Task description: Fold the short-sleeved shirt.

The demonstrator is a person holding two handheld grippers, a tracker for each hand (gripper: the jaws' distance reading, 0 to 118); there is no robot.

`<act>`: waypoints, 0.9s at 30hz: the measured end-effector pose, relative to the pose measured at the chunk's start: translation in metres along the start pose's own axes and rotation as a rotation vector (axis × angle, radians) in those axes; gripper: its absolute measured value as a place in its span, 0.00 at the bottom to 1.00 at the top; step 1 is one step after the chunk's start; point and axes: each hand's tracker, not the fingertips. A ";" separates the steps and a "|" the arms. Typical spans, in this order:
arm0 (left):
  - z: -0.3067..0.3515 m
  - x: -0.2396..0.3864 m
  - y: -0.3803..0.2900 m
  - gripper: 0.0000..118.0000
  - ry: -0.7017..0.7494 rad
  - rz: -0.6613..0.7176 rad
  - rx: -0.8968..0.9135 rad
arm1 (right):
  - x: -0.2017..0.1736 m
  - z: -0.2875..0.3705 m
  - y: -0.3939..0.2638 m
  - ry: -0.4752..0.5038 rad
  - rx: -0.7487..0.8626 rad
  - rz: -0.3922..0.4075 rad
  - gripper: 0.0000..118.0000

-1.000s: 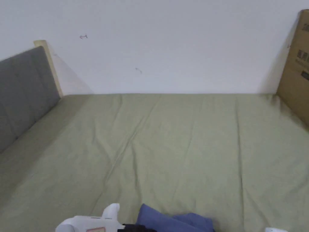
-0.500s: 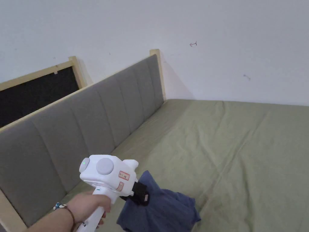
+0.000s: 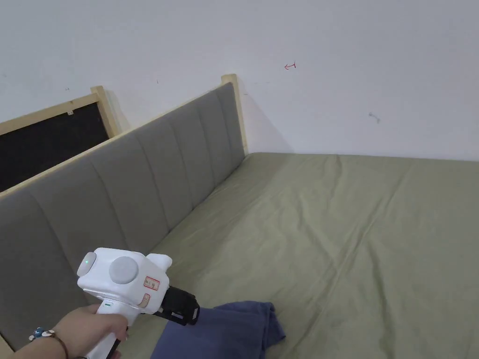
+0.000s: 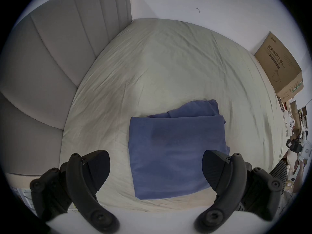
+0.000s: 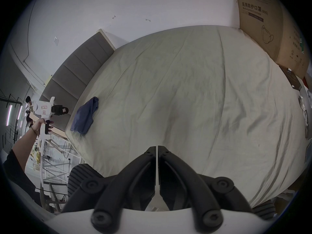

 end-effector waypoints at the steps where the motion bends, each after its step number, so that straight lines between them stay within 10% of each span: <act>1: -0.013 -0.015 0.010 0.95 0.005 -0.006 0.003 | 0.000 0.000 0.000 0.004 0.001 -0.001 0.02; 4: -0.018 0.008 0.005 0.75 -0.024 -0.009 0.030 | 0.002 0.002 -0.001 0.008 0.006 -0.001 0.02; 6: -0.010 0.079 -0.019 0.03 -0.051 -0.014 0.054 | 0.004 0.003 0.000 0.006 0.008 -0.003 0.02; 17: 0.024 0.327 0.002 0.00 -0.274 -0.057 0.443 | 0.018 0.031 0.032 -0.044 0.174 -0.029 0.02; 27: 0.126 0.460 -0.021 0.00 -0.136 -0.139 0.975 | 0.025 0.129 0.047 -0.295 0.743 0.041 0.02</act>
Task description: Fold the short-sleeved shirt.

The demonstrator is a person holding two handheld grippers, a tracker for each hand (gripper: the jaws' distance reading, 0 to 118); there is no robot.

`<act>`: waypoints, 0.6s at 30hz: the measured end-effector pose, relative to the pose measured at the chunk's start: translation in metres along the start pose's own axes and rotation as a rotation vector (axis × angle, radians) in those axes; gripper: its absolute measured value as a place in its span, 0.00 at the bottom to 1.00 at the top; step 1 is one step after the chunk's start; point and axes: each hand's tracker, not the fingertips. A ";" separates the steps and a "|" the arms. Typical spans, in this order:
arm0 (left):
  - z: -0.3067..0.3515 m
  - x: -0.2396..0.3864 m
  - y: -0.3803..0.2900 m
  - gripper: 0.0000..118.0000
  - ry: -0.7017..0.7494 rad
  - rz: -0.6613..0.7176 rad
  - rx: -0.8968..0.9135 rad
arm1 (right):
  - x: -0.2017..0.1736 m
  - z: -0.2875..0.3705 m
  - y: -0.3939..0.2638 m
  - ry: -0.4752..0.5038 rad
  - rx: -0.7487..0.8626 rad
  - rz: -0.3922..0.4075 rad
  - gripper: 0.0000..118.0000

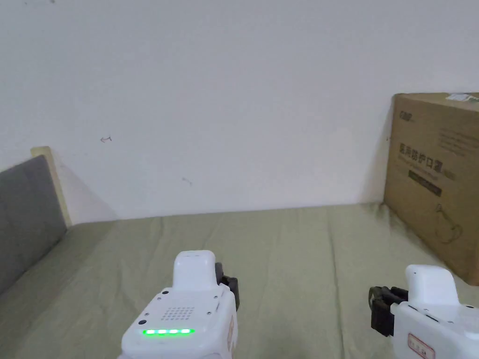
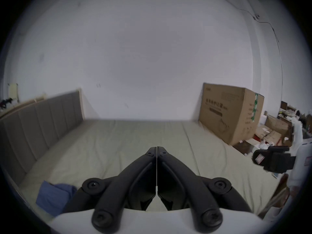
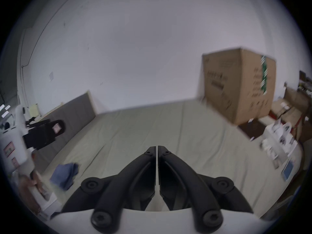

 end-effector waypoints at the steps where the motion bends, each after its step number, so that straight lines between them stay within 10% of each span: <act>1: 0.005 0.004 0.002 0.00 0.008 -0.004 0.031 | 0.003 0.007 0.003 -0.035 0.053 0.023 0.02; 13: 0.046 0.034 0.013 0.00 0.092 -0.017 0.171 | 0.001 0.031 0.020 -0.066 0.375 0.096 0.06; 15: 0.048 0.032 0.015 0.19 0.078 0.005 0.175 | -0.002 0.030 0.021 -0.068 0.383 0.104 0.38; 18: 0.048 0.032 0.018 0.83 0.080 -0.023 0.158 | -0.006 0.030 0.021 -0.078 0.383 0.114 0.89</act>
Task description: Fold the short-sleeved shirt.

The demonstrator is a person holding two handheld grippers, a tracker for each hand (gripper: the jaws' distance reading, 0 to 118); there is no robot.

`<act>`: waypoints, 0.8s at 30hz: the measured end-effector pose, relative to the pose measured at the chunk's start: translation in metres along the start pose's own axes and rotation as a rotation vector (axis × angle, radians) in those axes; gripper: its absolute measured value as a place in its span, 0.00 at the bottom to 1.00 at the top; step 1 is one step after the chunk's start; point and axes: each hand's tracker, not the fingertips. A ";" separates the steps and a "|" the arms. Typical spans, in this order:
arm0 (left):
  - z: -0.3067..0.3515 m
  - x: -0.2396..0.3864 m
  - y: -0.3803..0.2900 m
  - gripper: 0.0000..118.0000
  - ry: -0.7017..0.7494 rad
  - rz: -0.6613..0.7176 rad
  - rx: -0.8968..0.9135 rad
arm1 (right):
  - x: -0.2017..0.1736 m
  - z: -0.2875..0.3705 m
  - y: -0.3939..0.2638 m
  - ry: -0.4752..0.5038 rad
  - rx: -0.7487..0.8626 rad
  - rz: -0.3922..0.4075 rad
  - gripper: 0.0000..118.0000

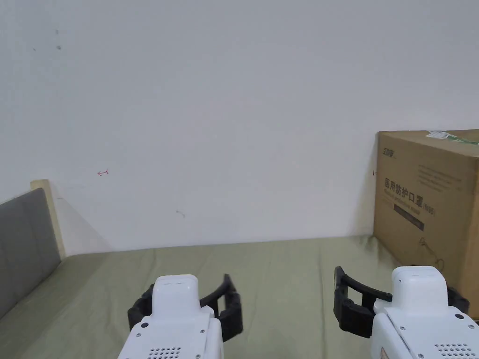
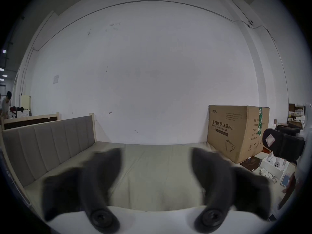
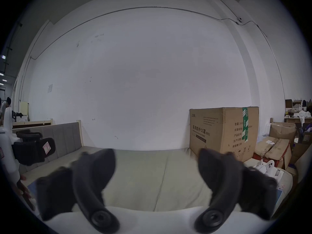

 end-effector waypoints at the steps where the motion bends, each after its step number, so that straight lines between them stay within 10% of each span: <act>1: -0.001 0.000 0.000 0.96 0.003 -0.010 -0.006 | -0.001 0.002 -0.001 0.001 0.004 0.002 0.92; 24: 0.010 -0.014 0.003 1.00 0.019 0.024 -0.022 | -0.006 0.001 -0.013 -0.034 -0.078 -0.009 1.00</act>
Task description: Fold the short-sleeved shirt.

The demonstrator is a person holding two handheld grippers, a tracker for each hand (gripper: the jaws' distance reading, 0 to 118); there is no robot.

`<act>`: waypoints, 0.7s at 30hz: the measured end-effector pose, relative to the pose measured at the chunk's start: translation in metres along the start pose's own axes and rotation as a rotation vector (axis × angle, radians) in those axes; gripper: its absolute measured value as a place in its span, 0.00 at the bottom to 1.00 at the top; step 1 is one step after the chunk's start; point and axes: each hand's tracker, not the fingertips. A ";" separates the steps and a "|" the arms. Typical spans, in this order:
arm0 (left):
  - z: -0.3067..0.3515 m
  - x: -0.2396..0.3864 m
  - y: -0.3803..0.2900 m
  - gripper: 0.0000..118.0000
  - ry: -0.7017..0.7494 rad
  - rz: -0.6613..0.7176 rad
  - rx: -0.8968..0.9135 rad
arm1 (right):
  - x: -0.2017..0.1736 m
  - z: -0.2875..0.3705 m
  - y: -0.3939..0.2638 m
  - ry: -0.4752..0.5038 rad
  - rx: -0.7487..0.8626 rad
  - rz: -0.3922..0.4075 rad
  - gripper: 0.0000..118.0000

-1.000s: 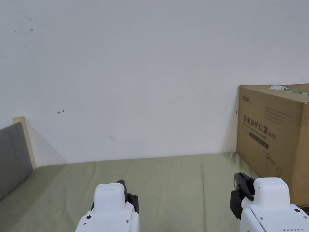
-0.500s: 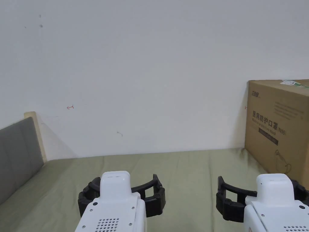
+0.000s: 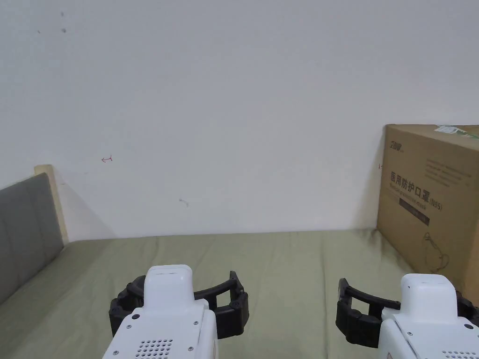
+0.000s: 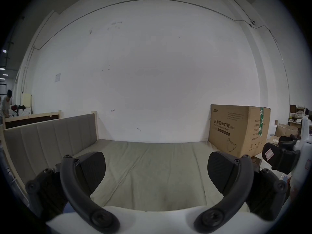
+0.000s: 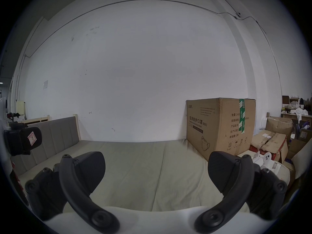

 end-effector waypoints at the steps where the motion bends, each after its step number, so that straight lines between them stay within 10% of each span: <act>1: 0.000 0.000 0.000 1.00 0.018 0.007 -0.008 | -0.001 0.001 -0.001 0.000 0.000 0.005 1.00; 21: 0.000 0.000 0.000 1.00 0.003 0.018 -0.022 | -0.008 -0.003 -0.007 0.012 -0.039 0.021 1.00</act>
